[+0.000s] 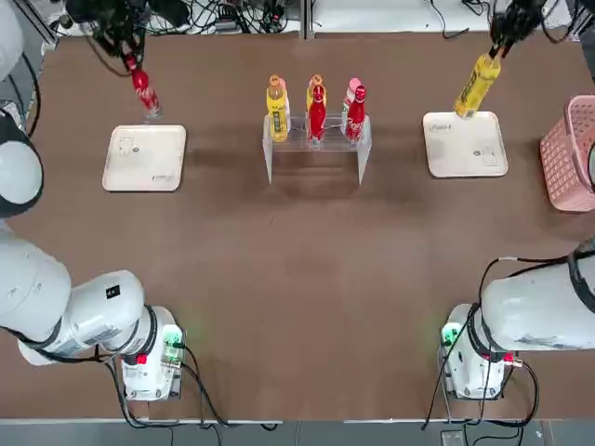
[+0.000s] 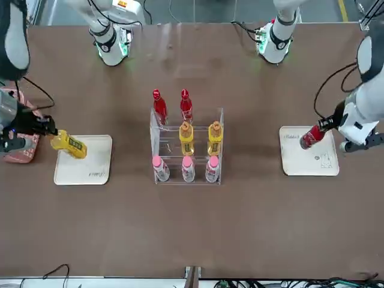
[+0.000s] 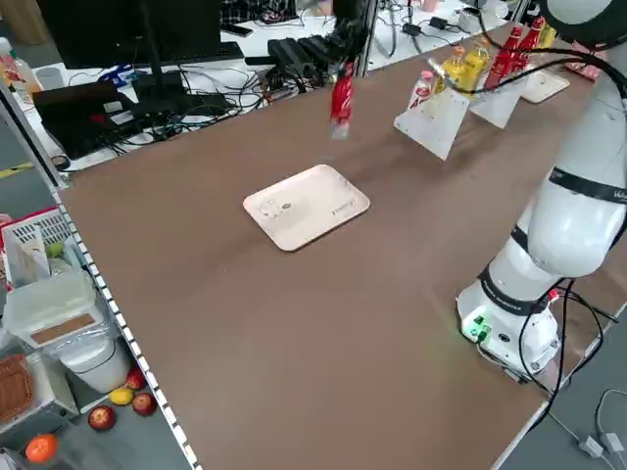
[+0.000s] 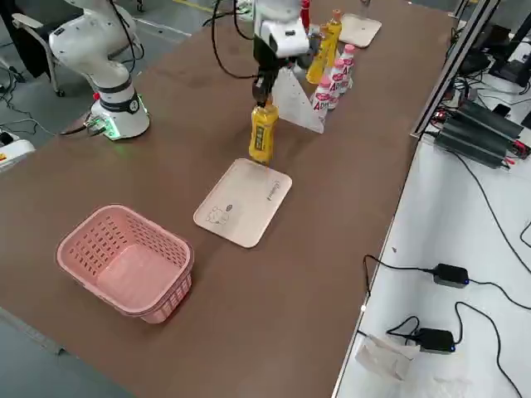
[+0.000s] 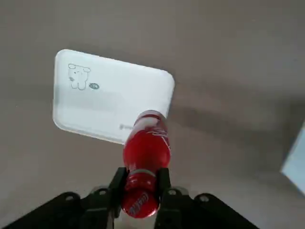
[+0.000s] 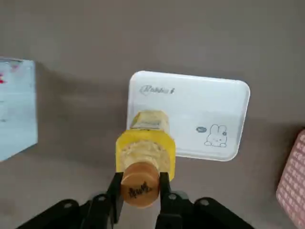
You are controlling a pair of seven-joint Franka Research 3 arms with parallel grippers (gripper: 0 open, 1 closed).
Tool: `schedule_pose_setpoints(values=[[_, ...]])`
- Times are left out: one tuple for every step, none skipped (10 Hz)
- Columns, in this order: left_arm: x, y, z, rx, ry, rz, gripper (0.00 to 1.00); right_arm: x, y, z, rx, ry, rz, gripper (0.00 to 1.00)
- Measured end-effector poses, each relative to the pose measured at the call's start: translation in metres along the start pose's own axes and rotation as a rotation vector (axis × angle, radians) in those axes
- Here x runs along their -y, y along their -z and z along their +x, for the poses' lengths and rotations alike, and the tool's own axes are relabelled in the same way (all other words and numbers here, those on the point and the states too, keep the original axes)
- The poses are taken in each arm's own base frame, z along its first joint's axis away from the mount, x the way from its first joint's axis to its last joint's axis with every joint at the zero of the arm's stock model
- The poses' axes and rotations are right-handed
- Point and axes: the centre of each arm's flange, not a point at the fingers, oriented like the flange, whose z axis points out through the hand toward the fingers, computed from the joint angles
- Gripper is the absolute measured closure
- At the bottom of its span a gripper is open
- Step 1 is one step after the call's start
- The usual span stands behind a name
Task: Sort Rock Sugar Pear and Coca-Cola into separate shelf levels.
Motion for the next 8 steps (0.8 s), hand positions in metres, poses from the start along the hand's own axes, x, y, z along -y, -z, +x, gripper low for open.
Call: schedule_pose_setpoints(values=[[-0.032, 0.019, -0.017, 0.003, 0.034, -0.02, 0.68, 0.048, 0.022, -0.001, -0.007, -0.017, 0.005, 0.66], [-0.063, 0.03, -0.034, -0.001, 0.066, -0.026, 0.68, 0.095, 0.036, -0.003, -0.015, -0.026, 0.012, 0.66], [-0.092, 0.038, -0.051, -0.007, 0.095, -0.035, 0.68, 0.137, 0.046, -0.007, -0.033, -0.03, 0.011, 0.66], [-0.118, 0.045, -0.068, -0.008, 0.121, -0.053, 0.68, 0.172, 0.056, -0.013, -0.05, -0.034, 0.012, 0.66], [-0.137, 0.054, -0.082, -0.003, 0.15, -0.084, 0.68, 0.199, 0.063, -0.02, -0.057, -0.04, 0.013, 0.66], [-0.153, 0.065, -0.096, 0.003, 0.178, -0.113, 0.68, 0.223, 0.068, -0.027, -0.064, -0.045, 0.015, 0.66], [-0.167, 0.074, -0.111, 0.011, 0.196, -0.125, 0.68, 0.244, 0.071, -0.033, -0.072, -0.045, 0.017, 0.66], [-0.183, 0.078, -0.129, 0.021, 0.205, -0.126, 0.68, 0.265, 0.074, -0.039, -0.082, -0.048, 0.021, 0.66]])
